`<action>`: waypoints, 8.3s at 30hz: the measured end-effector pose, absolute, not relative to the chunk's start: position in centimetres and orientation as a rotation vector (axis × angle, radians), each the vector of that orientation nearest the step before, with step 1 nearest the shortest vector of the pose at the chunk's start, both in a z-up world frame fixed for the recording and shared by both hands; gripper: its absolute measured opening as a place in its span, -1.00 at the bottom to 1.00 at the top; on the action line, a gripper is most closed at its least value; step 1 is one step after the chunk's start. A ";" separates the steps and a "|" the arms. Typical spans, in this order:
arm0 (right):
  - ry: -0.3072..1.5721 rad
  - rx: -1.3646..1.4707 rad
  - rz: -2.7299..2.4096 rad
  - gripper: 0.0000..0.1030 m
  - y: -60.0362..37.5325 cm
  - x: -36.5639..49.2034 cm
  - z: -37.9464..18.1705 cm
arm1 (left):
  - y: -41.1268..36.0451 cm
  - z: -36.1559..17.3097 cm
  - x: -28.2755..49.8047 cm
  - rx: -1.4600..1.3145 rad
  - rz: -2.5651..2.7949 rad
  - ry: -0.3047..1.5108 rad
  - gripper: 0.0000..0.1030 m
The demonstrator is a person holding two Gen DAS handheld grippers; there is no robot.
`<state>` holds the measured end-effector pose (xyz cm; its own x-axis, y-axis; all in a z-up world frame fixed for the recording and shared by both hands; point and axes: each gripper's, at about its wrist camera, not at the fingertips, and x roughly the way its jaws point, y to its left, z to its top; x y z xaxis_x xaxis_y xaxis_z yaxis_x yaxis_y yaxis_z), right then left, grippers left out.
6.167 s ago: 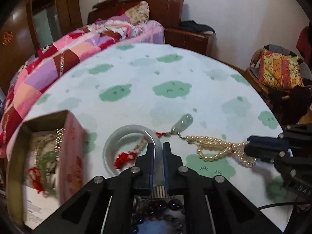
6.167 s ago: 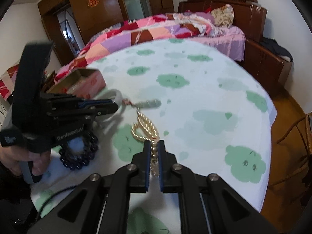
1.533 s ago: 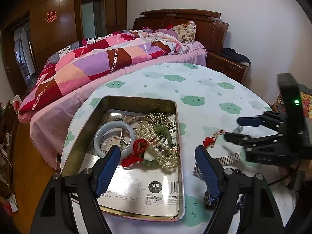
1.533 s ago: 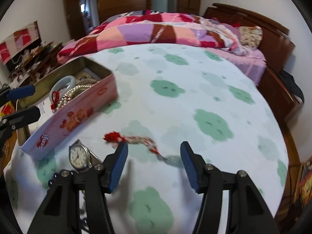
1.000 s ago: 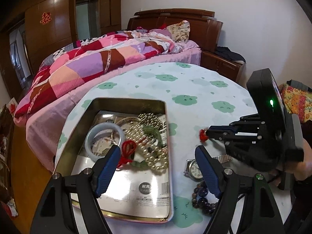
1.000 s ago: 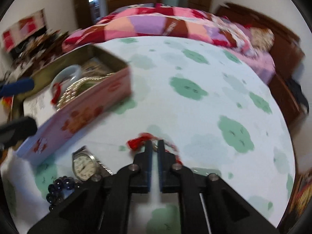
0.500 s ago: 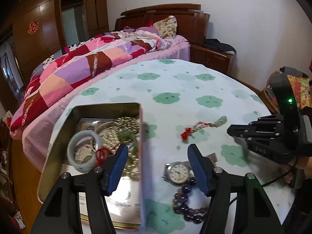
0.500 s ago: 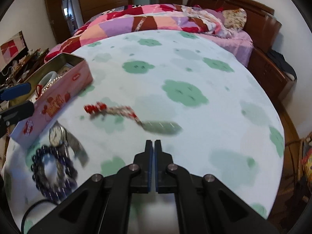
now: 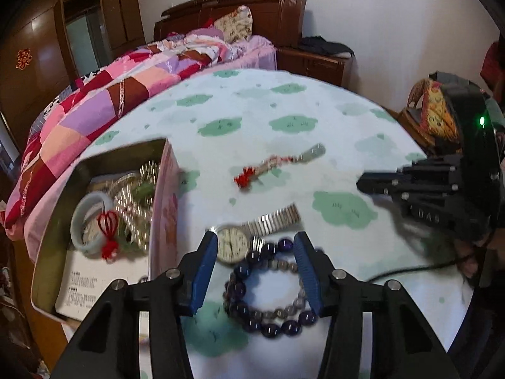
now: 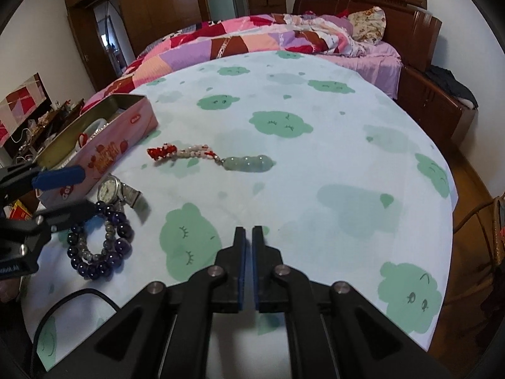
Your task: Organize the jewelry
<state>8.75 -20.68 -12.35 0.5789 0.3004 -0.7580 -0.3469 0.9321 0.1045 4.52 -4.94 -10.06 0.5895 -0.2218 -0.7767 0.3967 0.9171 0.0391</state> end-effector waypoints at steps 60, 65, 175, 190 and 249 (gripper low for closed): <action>0.713 -0.217 0.594 -0.79 -6.9 6.5 -3.7 | 8.4 -0.6 4.3 -0.057 -0.179 0.660 -0.74; 0.672 -0.230 0.616 -0.79 -5.1 7.7 -2.4 | 9.0 -1.3 4.9 -0.025 -0.115 0.666 -0.74; 0.891 -0.071 0.346 -0.81 -19.7 13.3 -11.8 | -8.3 -11.6 7.2 0.244 -0.406 0.927 0.30; 0.890 -0.065 0.348 -0.81 -19.6 13.3 -11.7 | -9.5 -12.4 8.7 0.237 -0.433 0.953 -0.94; 0.588 -0.216 0.656 -0.83 -1.9 12.3 1.6 | 8.9 2.6 7.6 -0.055 -0.184 0.605 -0.96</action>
